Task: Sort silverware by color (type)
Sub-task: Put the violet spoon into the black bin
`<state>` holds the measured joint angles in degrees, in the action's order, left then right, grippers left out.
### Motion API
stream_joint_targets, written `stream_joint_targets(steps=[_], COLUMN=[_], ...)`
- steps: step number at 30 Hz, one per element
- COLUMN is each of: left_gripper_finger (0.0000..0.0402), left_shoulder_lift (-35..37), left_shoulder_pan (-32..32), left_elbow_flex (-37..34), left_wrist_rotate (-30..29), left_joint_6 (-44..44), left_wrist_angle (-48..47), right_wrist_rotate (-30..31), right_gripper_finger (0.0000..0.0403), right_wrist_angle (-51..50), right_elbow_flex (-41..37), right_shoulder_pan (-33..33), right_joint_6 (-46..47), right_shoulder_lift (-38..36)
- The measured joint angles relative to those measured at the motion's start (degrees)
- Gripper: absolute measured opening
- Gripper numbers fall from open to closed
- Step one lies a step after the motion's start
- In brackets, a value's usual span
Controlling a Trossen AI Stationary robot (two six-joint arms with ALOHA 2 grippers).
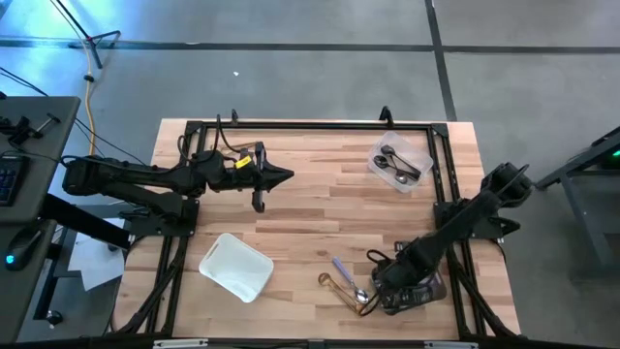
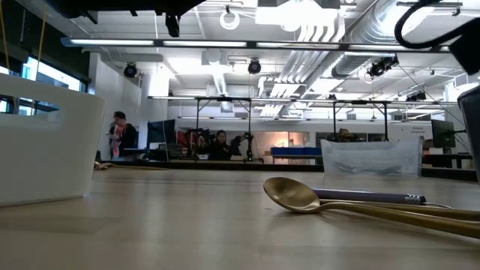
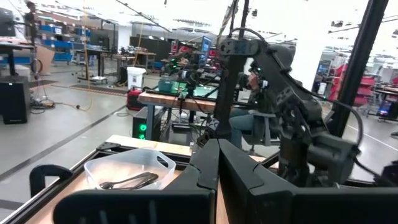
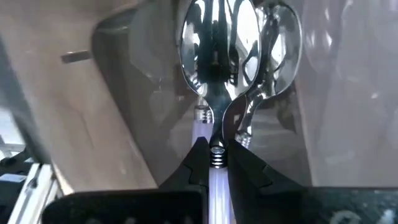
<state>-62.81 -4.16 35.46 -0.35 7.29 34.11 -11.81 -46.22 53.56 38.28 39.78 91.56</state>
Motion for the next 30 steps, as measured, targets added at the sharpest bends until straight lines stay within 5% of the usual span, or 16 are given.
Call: stream_joint_targets(steps=[30], left_gripper_finger=[0.0000], left_shoulder_lift=[0.0], left_shoulder_pan=[0.0], left_elbow_flex=[0.0], left_wrist_rotate=[-0.8], left_joint_6=[0.0], left_wrist_angle=[0.0], right_wrist_rotate=[-0.2], right_gripper_finger=[0.0055], right_wrist_angle=[2.8], right_elbow_flex=[0.0], right_shoulder_pan=[0.0], right_joint_6=[1.3], right_shoulder_lift=[3.7])
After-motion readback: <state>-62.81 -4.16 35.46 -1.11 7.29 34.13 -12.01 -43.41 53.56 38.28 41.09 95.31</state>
